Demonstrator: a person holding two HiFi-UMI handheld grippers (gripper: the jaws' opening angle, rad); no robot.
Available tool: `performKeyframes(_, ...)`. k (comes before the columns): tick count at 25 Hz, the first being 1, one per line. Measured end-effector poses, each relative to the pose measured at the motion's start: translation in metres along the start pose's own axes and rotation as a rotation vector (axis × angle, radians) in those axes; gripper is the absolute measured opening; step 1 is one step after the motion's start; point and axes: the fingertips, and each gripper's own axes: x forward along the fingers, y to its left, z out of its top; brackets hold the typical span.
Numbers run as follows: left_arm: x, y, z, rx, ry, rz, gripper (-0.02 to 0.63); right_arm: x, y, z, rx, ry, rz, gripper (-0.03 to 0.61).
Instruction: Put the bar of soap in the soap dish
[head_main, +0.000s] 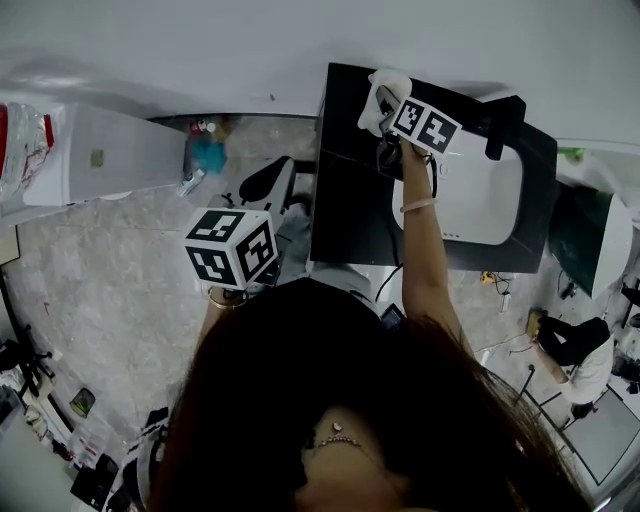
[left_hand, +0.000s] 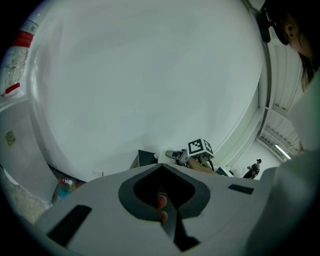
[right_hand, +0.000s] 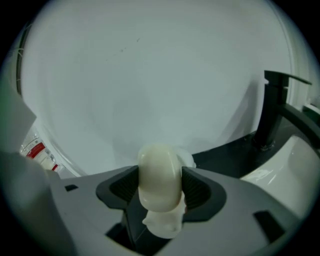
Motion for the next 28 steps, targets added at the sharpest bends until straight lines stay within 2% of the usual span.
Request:
performKeyframes(11, 0.004, 0.015, -0.002, -0.015, 0.027, 0.027, -0.003, 0.019, -0.005, -0.012, 0.025, -0.026, -0.043, 0.279)
performKeyframes(18, 0.006, 0.015, -0.002, -0.007, 0.037, 0.025, -0.003, 0.018, -0.003, -0.013, -0.039, -0.042, -0.057, 0.279)
performKeyframes(22, 0.006, 0.01, -0.003, 0.0, 0.035, 0.019, -0.003, 0.007, -0.003, -0.005, -0.052, -0.077, -0.05, 0.281)
performKeyframes(28, 0.004, -0.002, 0.002, 0.021, 0.005, -0.001, -0.003, -0.031, -0.005, 0.019, -0.091, -0.183, -0.082, 0.281)
